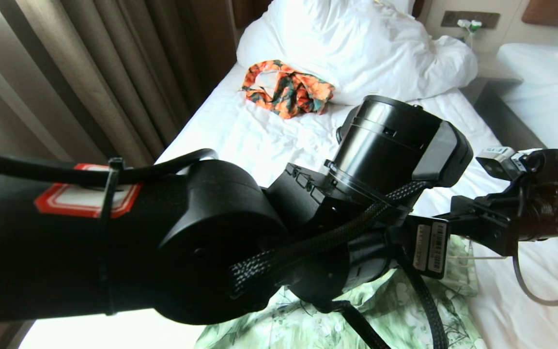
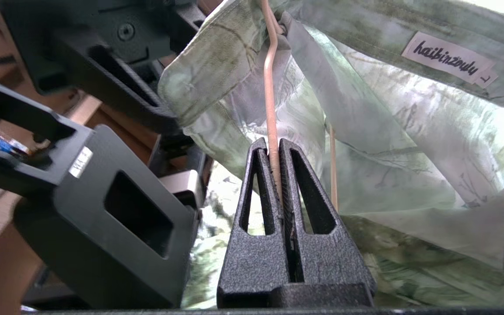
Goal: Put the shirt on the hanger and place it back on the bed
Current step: Hook one side of the shirt onto the hanger
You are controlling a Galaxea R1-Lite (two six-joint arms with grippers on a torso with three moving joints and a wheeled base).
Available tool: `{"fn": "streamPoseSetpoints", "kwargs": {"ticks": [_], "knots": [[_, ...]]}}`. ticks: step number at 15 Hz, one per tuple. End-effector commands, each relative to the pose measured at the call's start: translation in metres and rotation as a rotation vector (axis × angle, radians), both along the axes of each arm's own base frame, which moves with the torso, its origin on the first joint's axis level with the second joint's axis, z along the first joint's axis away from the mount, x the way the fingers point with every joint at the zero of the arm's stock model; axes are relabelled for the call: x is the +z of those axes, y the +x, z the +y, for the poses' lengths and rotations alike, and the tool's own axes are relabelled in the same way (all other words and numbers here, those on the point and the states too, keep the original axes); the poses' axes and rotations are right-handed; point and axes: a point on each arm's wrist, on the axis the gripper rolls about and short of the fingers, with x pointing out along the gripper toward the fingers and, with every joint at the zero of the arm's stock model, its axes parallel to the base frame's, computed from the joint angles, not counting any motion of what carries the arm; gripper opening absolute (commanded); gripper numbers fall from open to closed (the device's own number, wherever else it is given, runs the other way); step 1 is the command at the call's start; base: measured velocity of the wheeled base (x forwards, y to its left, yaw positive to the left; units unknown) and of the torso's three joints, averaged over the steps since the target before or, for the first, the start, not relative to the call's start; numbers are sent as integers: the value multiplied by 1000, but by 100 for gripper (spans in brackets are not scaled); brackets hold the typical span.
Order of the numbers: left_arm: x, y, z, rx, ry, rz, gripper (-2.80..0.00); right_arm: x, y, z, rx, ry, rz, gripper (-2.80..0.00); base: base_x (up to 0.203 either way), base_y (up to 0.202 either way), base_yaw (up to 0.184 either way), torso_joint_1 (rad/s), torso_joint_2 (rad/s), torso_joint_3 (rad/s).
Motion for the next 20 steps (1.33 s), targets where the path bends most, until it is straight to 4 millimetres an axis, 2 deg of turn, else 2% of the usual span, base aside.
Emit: {"fn": "streamPoseSetpoints", "kwargs": {"ticks": [1, 4, 8, 9, 11, 12, 15, 18, 19, 20], "knots": [[-4, -1, 0, 2, 10, 8, 0, -10, 3, 2, 12, 5, 13, -280, 0, 0, 0, 0, 0, 0], [-6, -3, 2, 0, 20, 13, 0, -13, 6, 3, 14, 4, 24, -280, 0, 0, 0, 0, 0, 0], [4, -11, 10, -12, 1, 7, 0, -17, 7, 4, 19, 4, 33, -280, 0, 0, 0, 0, 0, 0], [0, -13, 11, -15, 13, 13, 0, -17, 7, 4, 19, 4, 33, -280, 0, 0, 0, 0, 0, 0], [-22, -15, 15, -13, 75, 45, 0, -16, 7, 4, 19, 4, 32, -280, 0, 0, 0, 0, 0, 0], [-30, -16, 20, -6, 83, 58, 0, -16, 7, 4, 19, 4, 32, -280, 0, 0, 0, 0, 0, 0], [-18, -23, 38, 1, 17, 40, 0, -16, 5, 7, 28, 4, 35, -280, 0, 0, 0, 0, 0, 0], [-23, -28, 60, 15, 41, 52, 0, -20, 5, 15, 52, 2, 50, -280, 0, 0, 0, 0, 0, 0], [-22, -33, 74, 16, 43, 51, -211, -21, 5, 17, 60, 2, 51, -280, 0, 0, 0, 0, 0, 0], [-19, -37, 85, 14, 35, 48, -280, -21, 4, 21, 72, 2, 53, -280, 0, 0, 0, 0, 0, 0]]}}
